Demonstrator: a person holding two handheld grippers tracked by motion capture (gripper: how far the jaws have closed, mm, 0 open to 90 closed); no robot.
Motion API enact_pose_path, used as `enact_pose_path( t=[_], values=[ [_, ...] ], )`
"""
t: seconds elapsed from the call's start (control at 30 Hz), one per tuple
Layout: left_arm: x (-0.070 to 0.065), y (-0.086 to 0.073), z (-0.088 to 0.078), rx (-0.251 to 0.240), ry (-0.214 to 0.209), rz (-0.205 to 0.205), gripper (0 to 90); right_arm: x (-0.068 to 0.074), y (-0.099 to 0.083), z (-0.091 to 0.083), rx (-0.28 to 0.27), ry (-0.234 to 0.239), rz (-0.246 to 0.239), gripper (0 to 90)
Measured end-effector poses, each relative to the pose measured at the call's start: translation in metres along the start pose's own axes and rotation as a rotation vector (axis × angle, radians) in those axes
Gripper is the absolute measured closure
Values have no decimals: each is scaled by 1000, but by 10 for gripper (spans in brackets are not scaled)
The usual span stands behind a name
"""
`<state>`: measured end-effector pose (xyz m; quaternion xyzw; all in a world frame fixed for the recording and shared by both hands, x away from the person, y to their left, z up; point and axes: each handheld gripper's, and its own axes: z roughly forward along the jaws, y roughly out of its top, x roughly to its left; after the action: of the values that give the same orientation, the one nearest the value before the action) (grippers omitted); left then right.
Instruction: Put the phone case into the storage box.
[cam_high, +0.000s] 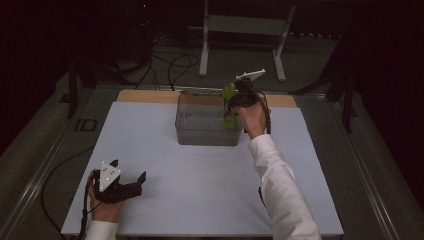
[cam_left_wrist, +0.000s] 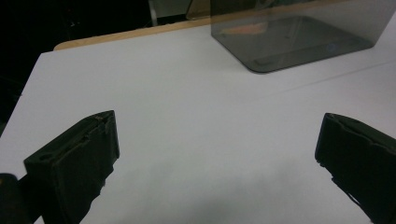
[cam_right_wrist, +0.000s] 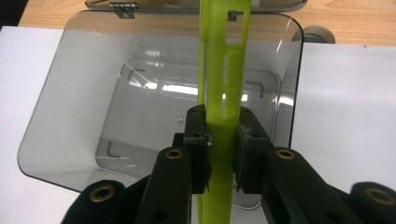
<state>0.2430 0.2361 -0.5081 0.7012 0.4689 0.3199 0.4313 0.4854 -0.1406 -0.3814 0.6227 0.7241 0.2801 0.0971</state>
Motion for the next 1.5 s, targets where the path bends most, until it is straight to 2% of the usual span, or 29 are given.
enact_pose_path(
  t=[0.37, 0.67, 0.83, 1.5],
  values=[
    [0, 0, 0, -2, 1, 0, 1, -3, -3, 8, 21, -10, 11, 777],
    [0, 0, -1, -4, 2, -1, 0, -4, -6, 16, 34, -36, 2, 776],
    [0, 0, -1, -4, 1, -1, 1, -5, -7, 19, 43, -46, 13, 777],
    [1, 0, -1, -4, 2, -1, 1, -8, -12, 42, 102, -86, 19, 776]
  ],
)
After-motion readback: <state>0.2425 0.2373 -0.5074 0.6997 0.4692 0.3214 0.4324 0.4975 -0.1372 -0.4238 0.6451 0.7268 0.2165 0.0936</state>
